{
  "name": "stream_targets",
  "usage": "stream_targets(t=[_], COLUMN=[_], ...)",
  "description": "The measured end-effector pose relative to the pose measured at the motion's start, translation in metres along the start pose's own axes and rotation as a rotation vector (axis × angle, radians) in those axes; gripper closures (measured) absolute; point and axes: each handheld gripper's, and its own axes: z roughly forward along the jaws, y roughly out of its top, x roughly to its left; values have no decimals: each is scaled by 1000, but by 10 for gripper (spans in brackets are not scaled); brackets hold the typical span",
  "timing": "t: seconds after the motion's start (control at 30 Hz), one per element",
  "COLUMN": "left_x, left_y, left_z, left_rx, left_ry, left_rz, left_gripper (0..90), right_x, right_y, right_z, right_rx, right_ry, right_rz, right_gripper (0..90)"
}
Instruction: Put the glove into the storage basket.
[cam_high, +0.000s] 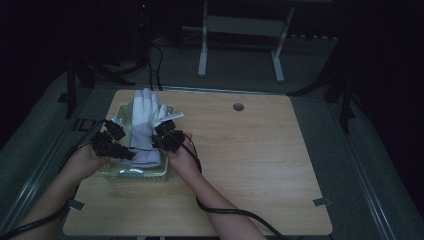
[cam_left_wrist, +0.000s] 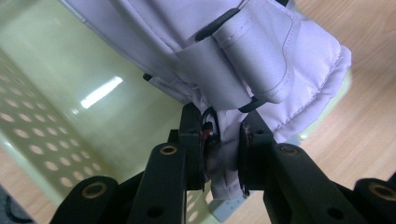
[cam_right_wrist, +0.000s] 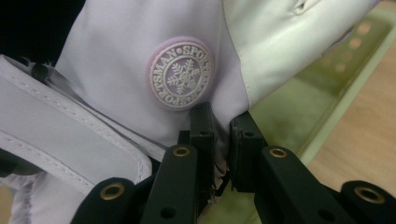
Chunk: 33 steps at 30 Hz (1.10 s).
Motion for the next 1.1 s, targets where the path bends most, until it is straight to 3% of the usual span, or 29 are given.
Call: stream_targets(t=[0.07, 0.3, 0.4, 0.63, 0.7, 0.8, 0.83, 0.87, 0.9, 0.93, 1.0, 1.03, 1.07, 1.1], left_x=[3, 17, 20, 22, 22, 22, 22, 21, 21, 22, 21, 21, 20, 19], left_y=[-3, -12, -15, -22, -23, -24, -24, -25, -25, -25, -25, -25, -26, -26], left_z=[11, 36, 42, 51, 52, 54, 54, 52, 50, 43, 40, 37, 33, 31], left_rx=[11, 34, 59, 64, 70, 73, 73, 54, 44, 2, -21, -35, -59, -73], left_ry=[-17, -92, -87, -82, -62, -32, -32, -15, -14, -11, -4, -5, -9, 4], left_rz=[-14, -67, -63, -74, -66, -61, -61, -68, -67, -67, -68, -70, -64, -62], left_gripper=[749, 746, 743, 704, 679, 586, 565, 520, 520, 422, 379, 325, 204, 204], right_x=[-1, -3, -1, 4, 5, 7, 7, 7, 7, 5, 4, 2, 0, 0], right_y=[-4, -9, -10, -12, -11, -7, -7, -4, -4, -2, -1, 0, 3, 3], right_z=[13, 29, 36, 43, 43, 41, 41, 38, 38, 35, 33, 32, 28, 28], right_rx=[75, 180, 231, 257, 261, 242, 242, 221, 221, 205, 204, 201, 193, 193], right_ry=[-13, -32, -36, -53, -56, -73, -73, -75, -75, -74, -71, -58, -28, -28], right_rz=[2, 6, -7, -39, -48, -71, -71, -91, -91, -94, -88, -81, -71, -71], right_gripper=[817, 814, 807, 761, 716, 588, 588, 487, 487, 442, 425, 390, 317, 317])
